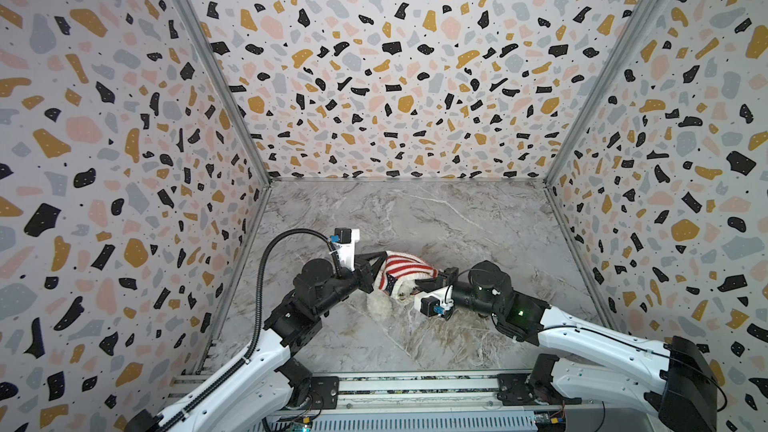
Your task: Dress the teddy bear
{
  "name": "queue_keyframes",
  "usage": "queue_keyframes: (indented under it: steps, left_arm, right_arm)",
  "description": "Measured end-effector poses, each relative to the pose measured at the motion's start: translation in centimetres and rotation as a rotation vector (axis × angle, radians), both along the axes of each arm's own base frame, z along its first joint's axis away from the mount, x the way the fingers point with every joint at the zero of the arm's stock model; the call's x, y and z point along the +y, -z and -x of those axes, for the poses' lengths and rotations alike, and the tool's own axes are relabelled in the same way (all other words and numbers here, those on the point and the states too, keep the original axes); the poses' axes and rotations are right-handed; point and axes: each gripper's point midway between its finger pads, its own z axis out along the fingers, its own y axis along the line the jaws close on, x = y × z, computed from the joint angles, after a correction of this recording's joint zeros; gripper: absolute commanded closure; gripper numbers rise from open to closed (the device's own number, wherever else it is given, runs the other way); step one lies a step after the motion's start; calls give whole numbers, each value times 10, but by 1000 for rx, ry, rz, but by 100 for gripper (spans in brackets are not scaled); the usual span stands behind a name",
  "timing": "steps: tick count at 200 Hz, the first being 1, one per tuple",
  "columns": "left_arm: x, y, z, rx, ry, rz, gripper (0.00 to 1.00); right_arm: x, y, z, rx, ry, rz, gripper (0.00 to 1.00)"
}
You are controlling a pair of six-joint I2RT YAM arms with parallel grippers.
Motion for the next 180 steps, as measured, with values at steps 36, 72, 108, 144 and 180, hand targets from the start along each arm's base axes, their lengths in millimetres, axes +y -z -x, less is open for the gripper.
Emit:
queue_keyframes:
  steps: [36,72,108,144,180]
  left_arm:
    - [13,13,-10,59,-75,-31,100]
    - [16,29,-17,119,-112,-51,100]
    - [20,31,-22,127,-141,-43,100]
    - [22,24,-25,100,-129,-10,100]
    - [23,27,-25,101,-133,-31,100]
  right_arm:
    - [5,1,7,-50,11,24,100]
    - [9,2,15,-91,23,48,100]
    - [12,5,22,-109,25,73,100]
    - [15,20,26,-104,7,123,100]
    - [16,23,27,-107,7,135,100]
